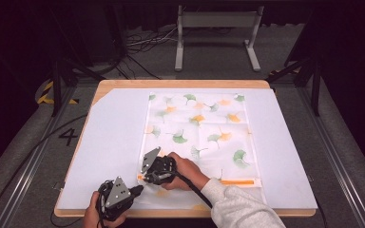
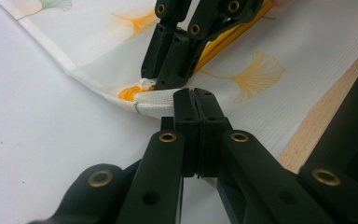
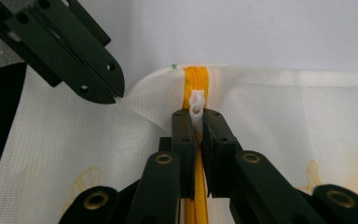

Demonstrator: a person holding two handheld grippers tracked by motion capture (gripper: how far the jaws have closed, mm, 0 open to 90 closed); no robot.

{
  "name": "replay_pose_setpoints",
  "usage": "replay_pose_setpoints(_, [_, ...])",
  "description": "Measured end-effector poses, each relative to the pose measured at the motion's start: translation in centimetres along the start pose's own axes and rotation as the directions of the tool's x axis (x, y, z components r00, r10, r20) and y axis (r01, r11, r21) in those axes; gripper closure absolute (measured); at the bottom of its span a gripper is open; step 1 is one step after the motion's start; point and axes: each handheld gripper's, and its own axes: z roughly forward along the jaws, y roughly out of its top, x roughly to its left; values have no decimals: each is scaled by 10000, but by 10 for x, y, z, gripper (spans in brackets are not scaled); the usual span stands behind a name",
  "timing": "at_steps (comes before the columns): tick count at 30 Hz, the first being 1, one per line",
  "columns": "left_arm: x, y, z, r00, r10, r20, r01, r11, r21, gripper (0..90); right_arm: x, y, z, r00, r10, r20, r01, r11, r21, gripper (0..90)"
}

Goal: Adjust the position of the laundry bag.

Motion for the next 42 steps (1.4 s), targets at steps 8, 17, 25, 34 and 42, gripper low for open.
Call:
replay_pose_setpoints(8, [1, 1, -5, 9999, -11, -124, 9, 9998, -211, 887, 0, -4, -1, 9998, 12, 203, -15, 9999, 167, 849])
replay_pose_setpoints(17, [2, 1, -9, 9994, -176, -302, 161, 9987, -488, 889, 2, -5, -2, 9994, -86, 332, 81, 9999, 148, 850])
replay_pose_setpoints(25, [6, 1, -10, 9990, -272, -344, 257, 9988, -428, 889, 3, -9, -4, 9988, -46, 482, 40, 9999, 127, 851])
replay_pose_setpoints(34, [7, 1, -14, 9972, -425, -622, 386, 9973, -631, 890, 5, -10, -6, 9982, -219, 561, 210, 9997, 159, 852])
replay_pose_setpoints(42, [12, -1, -15, 9973, -557, -477, 533, 9973, -504, 889, 8, -7, -7, 9964, -423, 732, 403, 9988, 292, 852])
